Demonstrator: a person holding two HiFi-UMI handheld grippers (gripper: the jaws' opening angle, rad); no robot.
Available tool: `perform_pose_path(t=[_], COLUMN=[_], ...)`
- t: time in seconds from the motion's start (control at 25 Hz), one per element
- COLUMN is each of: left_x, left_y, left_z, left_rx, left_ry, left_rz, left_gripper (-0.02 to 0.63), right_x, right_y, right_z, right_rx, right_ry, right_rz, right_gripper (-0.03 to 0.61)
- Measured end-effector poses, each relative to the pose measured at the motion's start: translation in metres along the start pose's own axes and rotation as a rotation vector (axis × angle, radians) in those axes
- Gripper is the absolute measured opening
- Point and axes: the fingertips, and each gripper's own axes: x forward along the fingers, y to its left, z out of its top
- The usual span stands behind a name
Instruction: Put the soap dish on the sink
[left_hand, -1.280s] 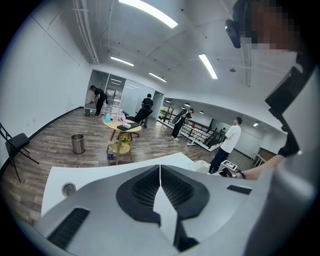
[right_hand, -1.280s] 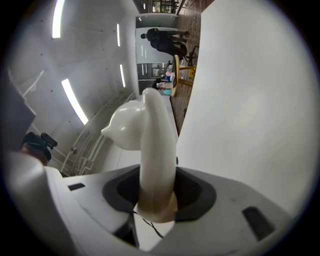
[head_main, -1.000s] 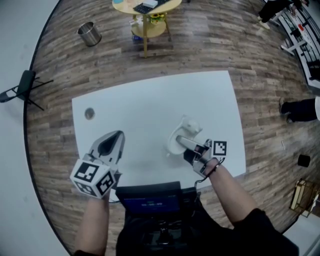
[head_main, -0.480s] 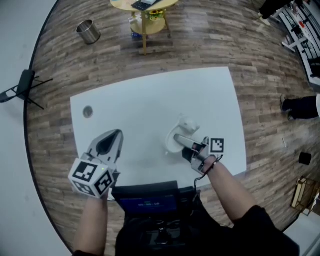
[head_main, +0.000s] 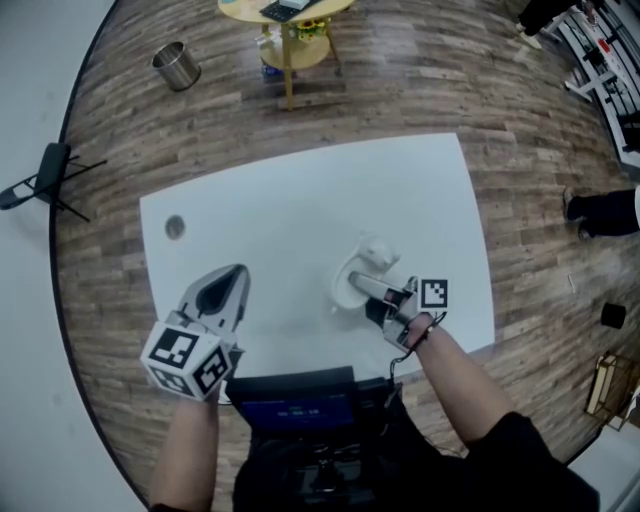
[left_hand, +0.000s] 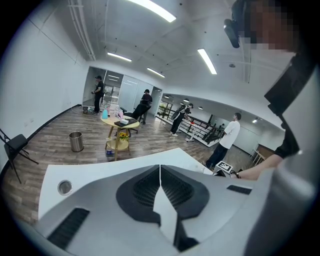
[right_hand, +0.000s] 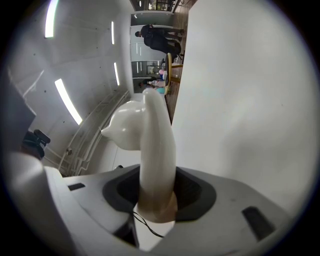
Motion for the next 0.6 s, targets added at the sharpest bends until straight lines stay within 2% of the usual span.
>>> perform_pose_path(t=[0.6], left_x=[-0.001], left_y=[-0.003], left_z=[0.001], left_rx=[-0.001], left_ry=[0.002], left_rz=[0.009], left_gripper=[0.009], right_x=[-0.006], right_y=[-0.017], right_z=[0.001], right_rx=[0.006], right_ry=[0.007], right_rz=[-0.048], right_gripper=[0.163])
